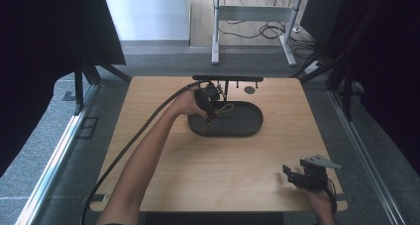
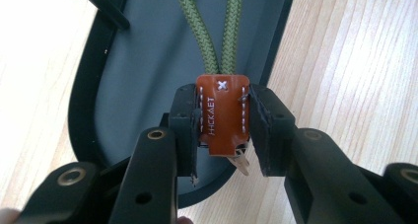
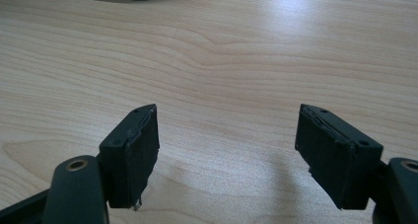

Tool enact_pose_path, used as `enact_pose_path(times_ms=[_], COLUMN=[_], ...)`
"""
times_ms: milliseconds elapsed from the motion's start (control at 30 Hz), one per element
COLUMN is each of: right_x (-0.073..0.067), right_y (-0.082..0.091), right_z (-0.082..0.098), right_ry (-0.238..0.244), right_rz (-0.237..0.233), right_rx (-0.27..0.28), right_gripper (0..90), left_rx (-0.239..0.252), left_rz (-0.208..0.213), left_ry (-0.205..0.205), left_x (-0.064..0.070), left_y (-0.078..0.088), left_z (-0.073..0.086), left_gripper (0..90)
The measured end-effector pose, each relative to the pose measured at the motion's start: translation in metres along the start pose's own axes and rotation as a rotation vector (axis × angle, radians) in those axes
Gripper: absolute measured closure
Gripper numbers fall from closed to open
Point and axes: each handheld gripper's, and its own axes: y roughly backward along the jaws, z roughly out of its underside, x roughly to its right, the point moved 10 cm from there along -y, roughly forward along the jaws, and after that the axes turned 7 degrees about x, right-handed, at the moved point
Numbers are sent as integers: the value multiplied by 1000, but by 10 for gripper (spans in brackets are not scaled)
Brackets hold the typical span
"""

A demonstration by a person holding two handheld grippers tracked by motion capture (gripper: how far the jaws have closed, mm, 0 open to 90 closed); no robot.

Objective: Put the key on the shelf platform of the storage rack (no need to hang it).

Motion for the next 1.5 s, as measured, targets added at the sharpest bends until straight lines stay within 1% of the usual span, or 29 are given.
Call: enact_pose_path(times_ms=[333, 433, 533, 567, 733, 767, 900, 1033, 1100, 1233, 1333, 1500], right_x=[0, 1, 1, 1, 1, 1, 1, 0, 0, -2, -2, -2], right_y=[0, 0, 0, 0, 0, 0, 0, 0, -1, -1, -2, -2], right_z=[1, 1, 0, 0, 0, 0, 0, 0, 1, 0, 0, 0], right_ry=[-3, -2, 2, 2, -1, 0, 3, -2, 4, 6, 10, 9], right_rz=[1, 1, 3, 2, 2, 2, 2, 2, -1, -1, -3, -2], right_rx=[-2, -2, 1, 1, -2, -1, 2, -1, -3, -1, -3, -1], right_gripper=[249, 250, 250, 249, 249, 250, 249, 250, 249, 250, 250, 249], left_rx=[-20, -10, -14, -7, 9, 20, 35, 57, 65, 90, 99, 112], left_rz=[-8, -5, -6, -7, -5, 0, 0, 2, 1, 13, 19, 20], left_ry=[-3, 4, -1, 5, 0, 3, -4, -11, -13, -21, -27, -25], left_x=[1, 1, 1, 1, 3, 4, 6, 11, 14, 20, 24, 30], left_y=[-8, -9, -7, -7, 0, 2, 8, 16, 20, 28, 32, 41], left_z=[3, 2, 3, 2, 3, 2, 1, -1, -1, -1, 0, 2], left_gripper=[655, 646, 642, 641, 626, 624, 607, 583, 567, 535, 522, 505])
